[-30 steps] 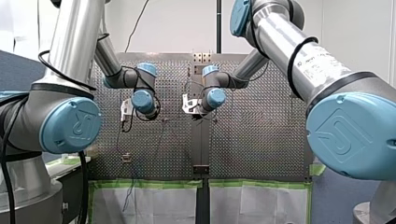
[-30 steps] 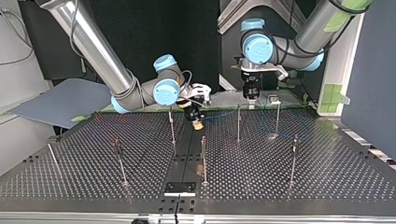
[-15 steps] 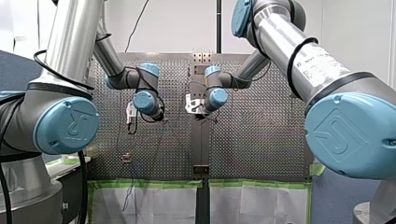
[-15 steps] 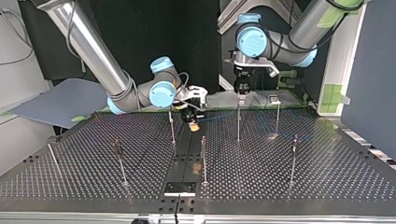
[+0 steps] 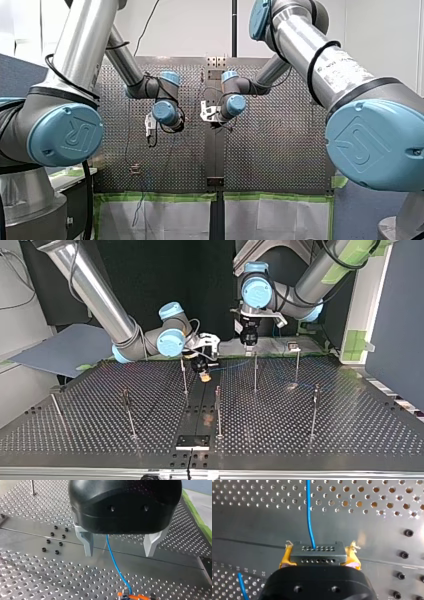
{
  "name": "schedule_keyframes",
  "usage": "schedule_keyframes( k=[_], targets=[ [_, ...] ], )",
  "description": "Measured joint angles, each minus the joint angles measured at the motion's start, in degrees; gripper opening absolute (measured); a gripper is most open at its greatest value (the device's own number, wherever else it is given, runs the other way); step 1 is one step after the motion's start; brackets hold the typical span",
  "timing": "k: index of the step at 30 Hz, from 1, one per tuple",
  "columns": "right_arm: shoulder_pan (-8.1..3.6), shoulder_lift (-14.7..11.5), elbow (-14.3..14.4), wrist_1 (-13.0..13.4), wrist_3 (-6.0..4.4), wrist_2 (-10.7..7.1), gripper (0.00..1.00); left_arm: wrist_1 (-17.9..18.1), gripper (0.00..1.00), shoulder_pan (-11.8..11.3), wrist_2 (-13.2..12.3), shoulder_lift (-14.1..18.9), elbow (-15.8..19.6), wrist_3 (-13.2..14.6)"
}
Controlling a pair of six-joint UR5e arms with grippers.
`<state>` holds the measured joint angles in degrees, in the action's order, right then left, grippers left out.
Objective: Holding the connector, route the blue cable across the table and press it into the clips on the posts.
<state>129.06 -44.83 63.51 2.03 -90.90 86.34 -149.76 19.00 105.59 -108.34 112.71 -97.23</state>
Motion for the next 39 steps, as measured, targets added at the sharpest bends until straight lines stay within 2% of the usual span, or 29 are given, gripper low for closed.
schedule_keyframes(
  k=[8,17,26,33,39],
  targets=[
    [-0.24,0.0,0.0,0.0,0.0,-0.54,0.0,-1.6,1.0,1.4,2.1,-3.8,-3.8,-1.4],
    [-0.33,0.0,0.0,0.1,0.0,-0.6,0.0,-0.6,1.0,2.4,5.7,-7.5,-8.2,-3.6],
    [-0.35,0.0,0.0,0.1,-0.02,-1.18,0.0,0.0,1.0,2.0,5.8,-7.8,-12.3,-4.9],
    [-0.49,0.0,0.0,0.2,-0.16,-1.66,0.0,-1.3,1.0,1.9,4.5,-7.9,-13.2,-6.1],
    [-0.76,0.0,0.0,0.2,-0.18,-1.69,0.0,-4.1,1.0,2.0,6.5,-7.9,-13.2,-6.3]
  ],
)
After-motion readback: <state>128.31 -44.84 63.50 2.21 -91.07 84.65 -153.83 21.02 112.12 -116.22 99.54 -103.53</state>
